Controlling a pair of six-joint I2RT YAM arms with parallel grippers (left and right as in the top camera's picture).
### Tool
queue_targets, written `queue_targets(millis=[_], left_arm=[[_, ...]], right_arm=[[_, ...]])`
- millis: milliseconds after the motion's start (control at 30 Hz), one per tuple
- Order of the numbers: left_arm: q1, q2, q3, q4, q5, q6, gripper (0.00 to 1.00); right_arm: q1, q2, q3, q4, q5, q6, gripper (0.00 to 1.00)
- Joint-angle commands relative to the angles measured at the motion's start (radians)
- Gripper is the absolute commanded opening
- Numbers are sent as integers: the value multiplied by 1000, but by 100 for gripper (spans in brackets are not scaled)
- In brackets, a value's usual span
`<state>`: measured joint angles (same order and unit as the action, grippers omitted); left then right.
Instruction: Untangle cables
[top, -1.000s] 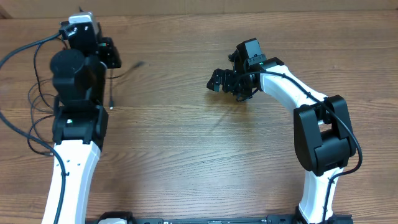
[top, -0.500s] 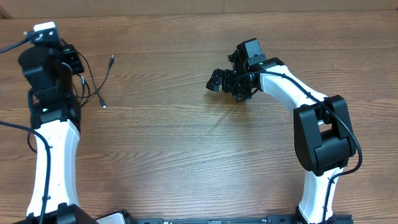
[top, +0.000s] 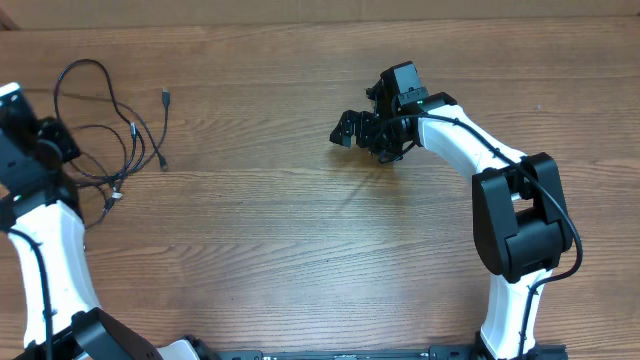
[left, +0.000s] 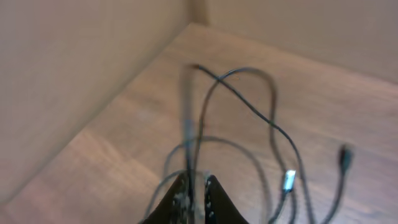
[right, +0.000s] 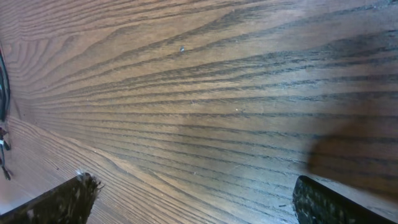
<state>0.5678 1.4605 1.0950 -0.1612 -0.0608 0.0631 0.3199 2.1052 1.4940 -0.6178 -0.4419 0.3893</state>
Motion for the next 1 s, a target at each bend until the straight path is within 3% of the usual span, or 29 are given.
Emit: queue_targets(millis=[0, 233, 400, 600, 733, 967], left_arm=[[42, 5, 20, -23, 5, 19, 12], [104, 12, 19, -106, -2, 19, 15], [105, 42, 19, -186, 34, -9, 26], [94, 120, 19, -299, 310, -189, 61], [71, 203, 19, -395, 424, -210, 73], [2, 329, 19, -527, 484, -228, 65]], right_arm=[[-1, 5, 5, 5, -8, 8, 100], [-1, 5, 5, 7, -8, 8, 100], [2, 5, 5, 8, -8, 8, 100], [2, 5, 5, 11, -8, 8, 100], [2, 5, 5, 11, -8, 8, 100], [2, 5, 5, 11, -8, 8, 100]])
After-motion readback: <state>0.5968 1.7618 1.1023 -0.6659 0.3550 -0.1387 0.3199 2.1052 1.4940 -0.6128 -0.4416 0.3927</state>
